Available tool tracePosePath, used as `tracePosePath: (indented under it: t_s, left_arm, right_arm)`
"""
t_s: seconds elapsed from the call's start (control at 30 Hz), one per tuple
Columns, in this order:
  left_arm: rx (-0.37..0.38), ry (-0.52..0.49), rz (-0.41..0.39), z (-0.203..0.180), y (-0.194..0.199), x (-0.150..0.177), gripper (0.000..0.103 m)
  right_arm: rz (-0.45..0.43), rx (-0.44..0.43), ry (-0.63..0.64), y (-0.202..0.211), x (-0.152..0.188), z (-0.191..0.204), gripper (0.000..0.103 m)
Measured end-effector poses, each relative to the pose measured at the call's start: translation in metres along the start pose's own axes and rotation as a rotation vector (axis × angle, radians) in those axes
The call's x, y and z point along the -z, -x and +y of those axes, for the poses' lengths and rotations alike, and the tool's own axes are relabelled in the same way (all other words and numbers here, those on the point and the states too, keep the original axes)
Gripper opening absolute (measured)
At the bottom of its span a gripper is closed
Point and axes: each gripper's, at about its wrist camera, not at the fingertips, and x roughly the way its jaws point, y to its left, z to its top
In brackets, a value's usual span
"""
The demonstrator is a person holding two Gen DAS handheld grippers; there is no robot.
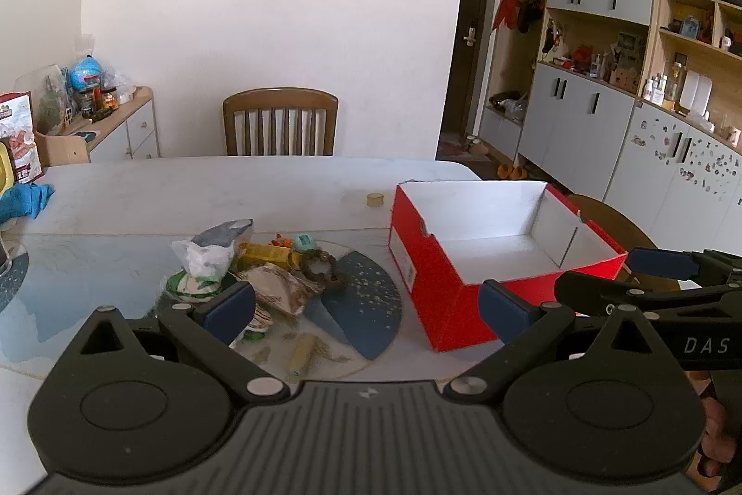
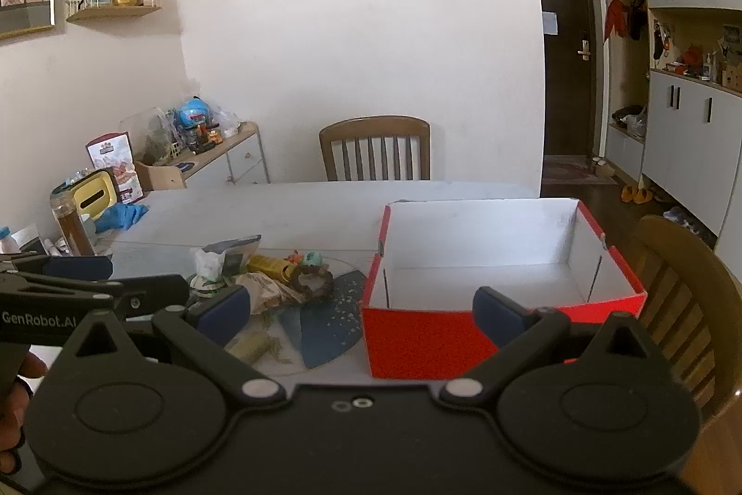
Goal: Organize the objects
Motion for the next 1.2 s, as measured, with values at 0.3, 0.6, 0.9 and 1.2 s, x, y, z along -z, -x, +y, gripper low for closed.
tracePosePath:
  t_s: [0.3,0.6,0.9,1.2]
  left_arm:
    - [0.014,0.005,0.013,0.036,-0.018,-0.008,0.102]
    - [0.029,0.015,0.050,0.081,-0.053,-0.017,0.102]
    - [-0.039,-0.031,0.072,0.132,-0.114,-0.027,0.102]
    - [-0.045,-0.046,0.137,0.165,-0.181,-0.039,0.102]
  right_arm:
    - [0.016,0.019,0.003,-0.029,-0.010,0.026,0.102]
    - [0.061,0.020,0.021,-0.067,-0.012,0.056,0.102]
    - [0.182,-0.020,0.000,-0.119,-0.004,0.080,0.102]
    - [0.276,0.014,-0.008,-0.166,0.014,0.100,0.098]
